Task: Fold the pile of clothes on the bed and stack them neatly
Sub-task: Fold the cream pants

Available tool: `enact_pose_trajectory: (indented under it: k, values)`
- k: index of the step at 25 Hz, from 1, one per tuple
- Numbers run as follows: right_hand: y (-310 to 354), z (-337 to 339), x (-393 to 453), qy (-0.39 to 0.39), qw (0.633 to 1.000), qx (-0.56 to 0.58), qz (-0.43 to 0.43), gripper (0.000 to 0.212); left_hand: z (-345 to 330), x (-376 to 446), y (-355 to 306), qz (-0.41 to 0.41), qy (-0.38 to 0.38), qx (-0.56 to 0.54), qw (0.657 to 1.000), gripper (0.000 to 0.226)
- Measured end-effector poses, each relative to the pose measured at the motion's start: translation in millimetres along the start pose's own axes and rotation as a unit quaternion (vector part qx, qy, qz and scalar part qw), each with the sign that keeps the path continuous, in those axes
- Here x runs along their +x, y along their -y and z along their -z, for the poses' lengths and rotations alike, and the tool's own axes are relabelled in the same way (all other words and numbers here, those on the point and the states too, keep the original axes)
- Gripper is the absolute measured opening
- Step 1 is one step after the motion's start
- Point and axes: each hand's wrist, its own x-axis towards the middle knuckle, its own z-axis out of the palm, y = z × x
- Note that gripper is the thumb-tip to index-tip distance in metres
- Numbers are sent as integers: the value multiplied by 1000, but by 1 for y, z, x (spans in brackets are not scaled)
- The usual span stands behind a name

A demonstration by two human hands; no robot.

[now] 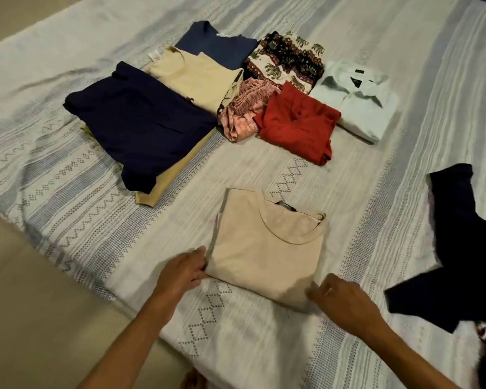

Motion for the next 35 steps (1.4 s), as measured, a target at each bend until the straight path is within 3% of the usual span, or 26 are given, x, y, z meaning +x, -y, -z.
enact_pose_trajectory:
  k: [1, 3, 4, 5, 7, 10, 13, 16, 17, 20, 23, 24, 25, 27, 29, 32, 35]
  values:
    - [-13, -2, 8, 28, 986, 152, -65, 55, -7, 0, 0, -12, 4, 24, 1000, 41]
    - [-28, -9, 17, 65, 892, 431, -118, 58, -21, 5, -1, -29, -5, 67, 997, 46]
    - [-28, -13, 19, 76, 856, 498, -114, 53, -26, 9, -2, -36, -13, 89, 995, 50]
    - [-25, -19, 21, 79, 843, 521, -106, 47, -32, 13, -1, -39, -14, 106, 993, 54]
    - [-14, -33, 24, 62, 838, 535, -87, 37, -44, 16, -1, -34, 4, 117, 993, 48]
    - [2, -55, 32, 23, 846, 527, -76, 38, -52, 11, 6, -10, 53, 111, 992, 32]
    - [-7, -75, 34, 17, 851, 515, -101, 40, -45, -4, 21, 75, 94, 103, 987, 44]
    - [-27, -87, 28, 70, 880, 454, -121, 81, -33, -23, 37, 171, 95, 80, 977, 63]
    - [-30, -86, 24, 77, 874, 464, -122, 88, -31, -27, 40, 176, 96, 55, 978, 72]
    - [-23, -75, 15, 84, 839, 521, -134, 69, -39, -35, 44, 164, 60, -15, 984, 79]
    - [-15, -65, 14, 93, 850, 508, -101, 100, -59, -45, 41, 128, 13, -20, 991, 98]
    - [-10, -53, 8, 94, 853, 505, -90, 96, -64, -49, 36, 121, 12, -31, 992, 98]
    - [-8, -41, 4, 93, 851, 511, -75, 79, -68, -57, 27, 120, 18, -41, 992, 90]
    - [-4, -11, -4, 84, 845, 525, -59, 50, -70, -79, 2, 103, 23, -63, 992, 60]
    - [-1, 26, -15, 85, 853, 514, -33, 38, -67, -99, -26, 109, 15, -89, 990, 43]
    - [12, 83, -37, 66, 854, 516, -17, 25, -67, -134, -56, 116, 38, -134, 983, 53]
    - [39, 133, -75, 56, 823, 565, -24, 18, -79, -182, -88, 84, 19, -160, 983, 60]
